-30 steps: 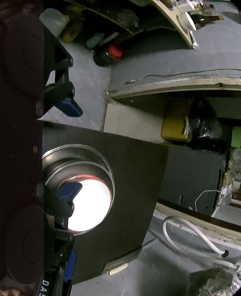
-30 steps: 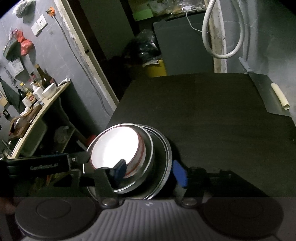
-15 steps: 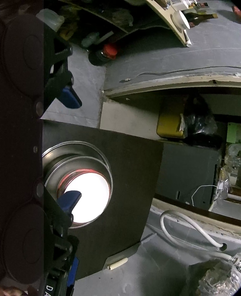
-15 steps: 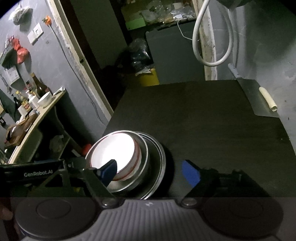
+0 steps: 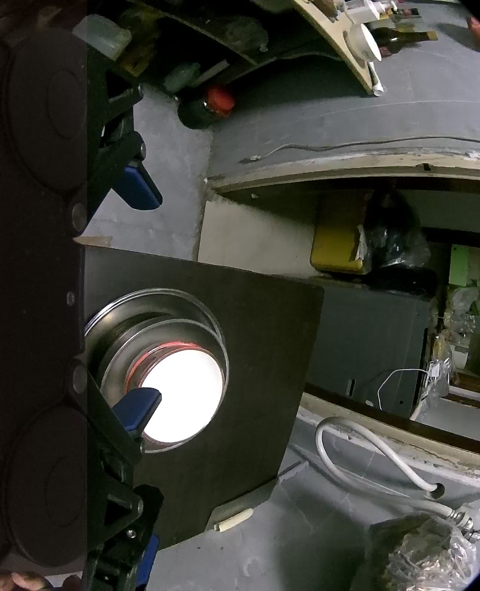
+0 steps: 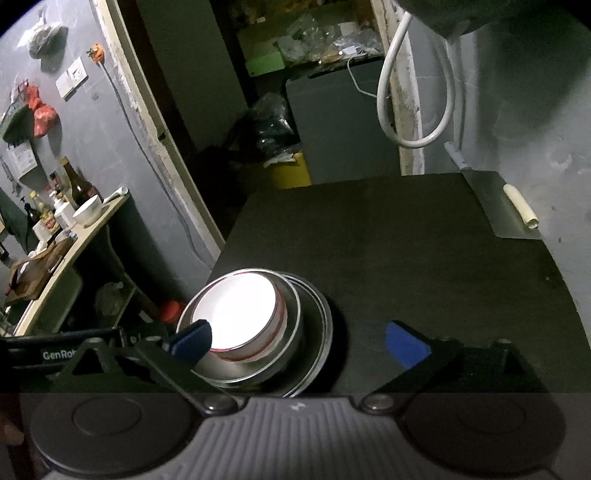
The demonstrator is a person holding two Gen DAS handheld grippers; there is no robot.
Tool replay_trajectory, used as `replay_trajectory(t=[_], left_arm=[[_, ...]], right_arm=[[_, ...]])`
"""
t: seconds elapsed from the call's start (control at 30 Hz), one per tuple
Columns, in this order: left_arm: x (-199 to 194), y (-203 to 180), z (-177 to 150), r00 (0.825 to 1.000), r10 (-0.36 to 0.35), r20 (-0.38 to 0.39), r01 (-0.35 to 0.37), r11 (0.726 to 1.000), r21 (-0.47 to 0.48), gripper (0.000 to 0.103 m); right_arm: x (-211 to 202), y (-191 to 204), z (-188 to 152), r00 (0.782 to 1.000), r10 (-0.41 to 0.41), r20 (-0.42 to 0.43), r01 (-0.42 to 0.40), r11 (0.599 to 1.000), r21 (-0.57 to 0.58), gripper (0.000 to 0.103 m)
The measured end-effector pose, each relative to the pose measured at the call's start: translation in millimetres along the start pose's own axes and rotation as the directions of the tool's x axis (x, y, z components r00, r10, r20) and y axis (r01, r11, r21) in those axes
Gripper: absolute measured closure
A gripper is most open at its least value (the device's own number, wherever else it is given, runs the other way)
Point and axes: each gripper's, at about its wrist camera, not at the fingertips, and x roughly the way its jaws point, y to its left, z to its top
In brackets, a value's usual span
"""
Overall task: Organize plates and bowls
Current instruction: 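Pull the left gripper back and up away from the stacked dishes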
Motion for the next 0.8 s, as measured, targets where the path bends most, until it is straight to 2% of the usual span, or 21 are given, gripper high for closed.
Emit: replay_trajectory(t=[0.43, 0.8], left_arm=[[-14, 3, -10, 0.999, -0.031, 0.031, 0.031, 0.999, -0.008, 0.001], [-43, 8, -20, 0.994, -0.034, 0.107, 0.036, 0.999, -0.017, 0.001]], right_arm=[[-22, 4, -8, 0.996, -0.054, 0.074, 0.054, 0.999, 0.002, 0.0], [-44, 15, -19, 0.99, -0.081, 0.116, 0.081, 0.997, 0.002, 0.0]])
